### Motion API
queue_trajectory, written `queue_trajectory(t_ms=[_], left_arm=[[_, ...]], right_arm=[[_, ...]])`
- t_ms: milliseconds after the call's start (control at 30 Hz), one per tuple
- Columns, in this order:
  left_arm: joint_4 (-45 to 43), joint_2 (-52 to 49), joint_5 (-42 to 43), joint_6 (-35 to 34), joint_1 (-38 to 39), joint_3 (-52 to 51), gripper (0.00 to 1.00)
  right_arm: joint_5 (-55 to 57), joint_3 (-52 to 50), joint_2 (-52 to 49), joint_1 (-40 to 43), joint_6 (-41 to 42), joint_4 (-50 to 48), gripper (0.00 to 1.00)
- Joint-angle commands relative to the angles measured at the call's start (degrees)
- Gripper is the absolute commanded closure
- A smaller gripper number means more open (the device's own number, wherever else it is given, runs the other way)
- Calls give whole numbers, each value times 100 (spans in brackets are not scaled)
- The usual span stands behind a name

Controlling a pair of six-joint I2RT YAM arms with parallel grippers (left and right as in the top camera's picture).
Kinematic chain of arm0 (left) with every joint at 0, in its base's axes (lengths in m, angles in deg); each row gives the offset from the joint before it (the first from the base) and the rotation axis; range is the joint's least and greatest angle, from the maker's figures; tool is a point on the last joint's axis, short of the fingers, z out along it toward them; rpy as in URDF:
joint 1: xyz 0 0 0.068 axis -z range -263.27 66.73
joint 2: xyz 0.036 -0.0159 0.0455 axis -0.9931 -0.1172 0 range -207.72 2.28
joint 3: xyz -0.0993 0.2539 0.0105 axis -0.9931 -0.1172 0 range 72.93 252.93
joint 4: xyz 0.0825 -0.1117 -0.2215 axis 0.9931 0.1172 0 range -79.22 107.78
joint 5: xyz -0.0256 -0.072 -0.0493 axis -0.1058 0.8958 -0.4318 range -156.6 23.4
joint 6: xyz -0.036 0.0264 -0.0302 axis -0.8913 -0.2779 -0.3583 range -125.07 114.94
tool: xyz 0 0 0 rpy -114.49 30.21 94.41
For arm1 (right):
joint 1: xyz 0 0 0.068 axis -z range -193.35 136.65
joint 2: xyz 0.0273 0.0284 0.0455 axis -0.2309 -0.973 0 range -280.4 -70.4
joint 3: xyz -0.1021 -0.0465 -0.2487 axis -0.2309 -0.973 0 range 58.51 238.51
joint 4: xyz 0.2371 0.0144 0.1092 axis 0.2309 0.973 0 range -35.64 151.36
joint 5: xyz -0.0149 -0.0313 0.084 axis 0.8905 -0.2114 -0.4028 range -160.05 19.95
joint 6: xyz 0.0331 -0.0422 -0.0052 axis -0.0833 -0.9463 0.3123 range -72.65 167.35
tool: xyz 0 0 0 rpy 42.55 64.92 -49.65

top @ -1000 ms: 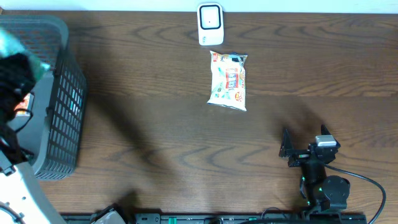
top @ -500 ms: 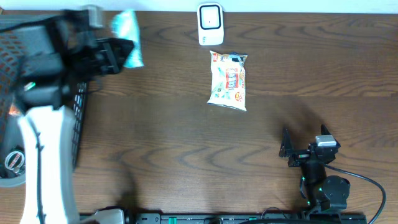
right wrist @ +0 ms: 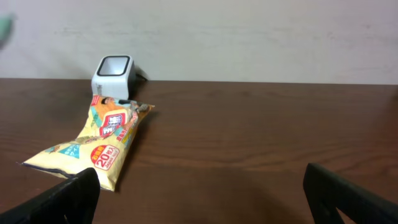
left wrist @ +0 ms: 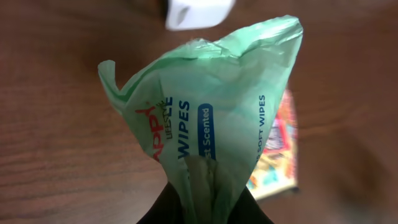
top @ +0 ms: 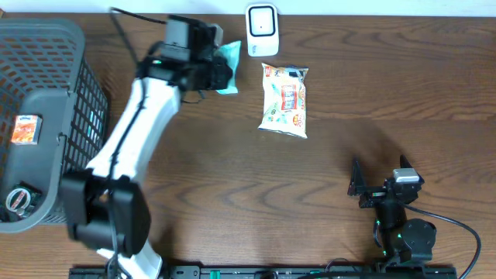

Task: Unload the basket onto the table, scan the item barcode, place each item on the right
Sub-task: 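Lift the green wipe pack out and carry it to the scanner, then hold the green pack at the scanner and release it on the table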

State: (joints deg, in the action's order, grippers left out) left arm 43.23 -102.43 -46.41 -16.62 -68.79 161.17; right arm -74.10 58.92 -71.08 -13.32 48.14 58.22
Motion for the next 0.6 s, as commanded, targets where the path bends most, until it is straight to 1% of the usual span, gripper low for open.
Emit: queue_trajectory(t_ms=[0, 100, 333, 433, 467, 533, 567], left_arm=[[-127, -389, -1036, -758, 223, 15, 93], [-275, -732, -1174, -1108, 369, 15, 93], [-601, -1462, -1172, -1541, 647, 15, 92], [-737, -1670, -1174, -1534, 767, 15, 92], [-765, -1711, -1174, -1534, 796, 15, 90], [-815, -1779, -1174, -1534, 861, 15, 83], [-820, -1779, -1174, -1532, 872, 15, 83]], right_arm=[[4, -4, 31, -46, -46, 24, 1], [2, -4, 31, -46, -46, 24, 1], [4, -4, 31, -46, -46, 24, 1], [4, -4, 31, -46, -46, 24, 1], [4, -4, 31, -46, -46, 24, 1], [4, -4, 31, -46, -46, 24, 1], [4, -4, 31, -46, -46, 24, 1]])
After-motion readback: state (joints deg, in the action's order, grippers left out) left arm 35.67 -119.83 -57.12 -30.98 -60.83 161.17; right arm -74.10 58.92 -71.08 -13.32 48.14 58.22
